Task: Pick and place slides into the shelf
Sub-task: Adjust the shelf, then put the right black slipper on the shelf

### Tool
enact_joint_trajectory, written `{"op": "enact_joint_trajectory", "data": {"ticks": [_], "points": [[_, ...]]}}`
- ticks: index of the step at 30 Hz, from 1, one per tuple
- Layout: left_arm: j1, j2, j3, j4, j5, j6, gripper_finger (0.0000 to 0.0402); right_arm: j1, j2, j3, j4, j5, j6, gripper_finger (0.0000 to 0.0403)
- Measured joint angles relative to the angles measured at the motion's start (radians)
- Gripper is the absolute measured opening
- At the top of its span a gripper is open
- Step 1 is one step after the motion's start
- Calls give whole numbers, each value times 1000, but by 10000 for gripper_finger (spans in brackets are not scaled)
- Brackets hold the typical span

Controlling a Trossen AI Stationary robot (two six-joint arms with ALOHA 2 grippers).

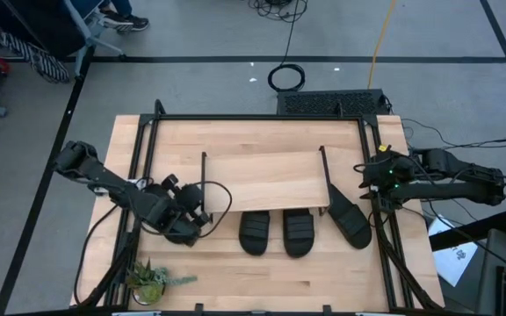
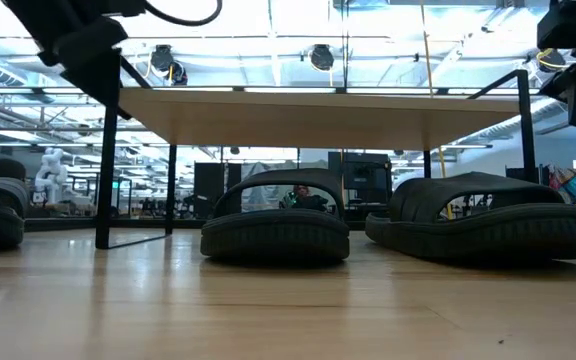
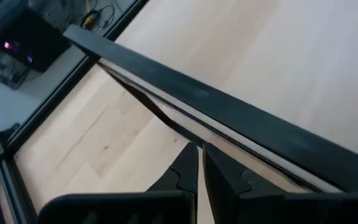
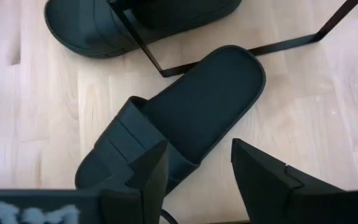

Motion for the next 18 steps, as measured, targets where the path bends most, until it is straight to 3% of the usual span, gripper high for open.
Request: {"op": "enact_joint_trajectory", "data": {"ticks": [9, 14, 18], "points": [[-138, 0, 0, -156, 13, -134, 21, 89, -52, 3, -70, -132, 31, 108], [-210, 0, 0, -196, 8, -218, 21, 125, -48, 3, -51, -146, 102, 106], [-247, 0, 0, -195, -14, -234, 21, 142, -48, 3, -8, -146, 65, 106]]}}
